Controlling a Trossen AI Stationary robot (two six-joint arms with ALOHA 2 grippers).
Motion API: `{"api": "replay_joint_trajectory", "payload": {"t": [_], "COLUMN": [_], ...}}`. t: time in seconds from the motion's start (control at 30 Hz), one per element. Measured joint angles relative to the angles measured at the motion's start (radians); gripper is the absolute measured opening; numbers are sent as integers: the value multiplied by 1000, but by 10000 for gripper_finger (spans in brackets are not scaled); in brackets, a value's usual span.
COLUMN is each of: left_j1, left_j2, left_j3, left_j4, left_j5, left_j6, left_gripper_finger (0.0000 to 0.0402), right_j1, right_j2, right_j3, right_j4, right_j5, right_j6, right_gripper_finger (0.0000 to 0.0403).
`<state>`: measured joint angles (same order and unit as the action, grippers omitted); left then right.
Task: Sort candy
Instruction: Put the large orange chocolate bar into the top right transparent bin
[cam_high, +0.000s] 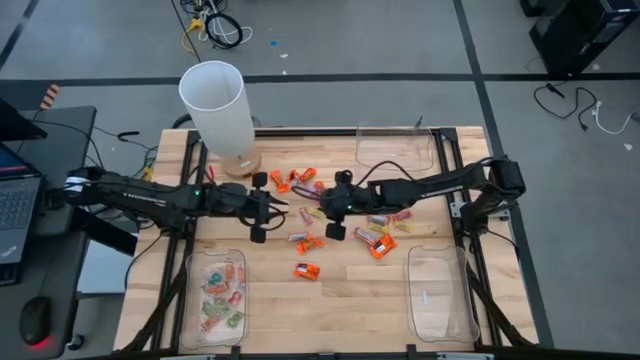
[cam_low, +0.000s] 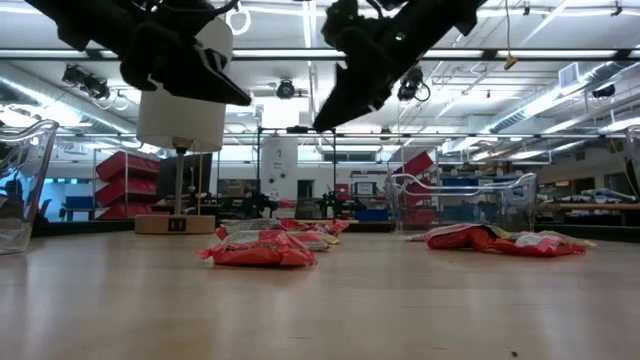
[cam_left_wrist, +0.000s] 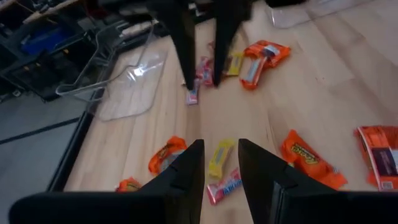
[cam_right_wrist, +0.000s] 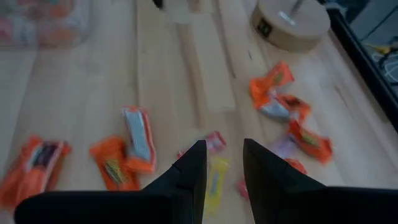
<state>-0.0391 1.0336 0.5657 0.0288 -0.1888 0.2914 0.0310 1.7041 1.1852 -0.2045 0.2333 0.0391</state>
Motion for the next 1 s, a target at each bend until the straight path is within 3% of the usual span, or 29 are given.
{"api": "replay_joint_trajectory", "payload": {"t": [0.3,0.57,1.0], "left_j1": [0,-2,-27], "left_j2": [-71,-193,-209], "left_j3": [1,2,2], "left_j4": [-81,-103,-132], "left_j5": [-74,-75,-53], "left_j6": [-4,-40,-159], "left_gripper_finger": [101,101,101], "right_j1": [48,84,96], "right_j2": [110,228,292], "right_j3": [23,23,23], "right_j4": [68,173,172], "right_j5": [-3,-3,-30], "right_j6": [88,174,275], "right_gripper_finger": [91,95,148]}}
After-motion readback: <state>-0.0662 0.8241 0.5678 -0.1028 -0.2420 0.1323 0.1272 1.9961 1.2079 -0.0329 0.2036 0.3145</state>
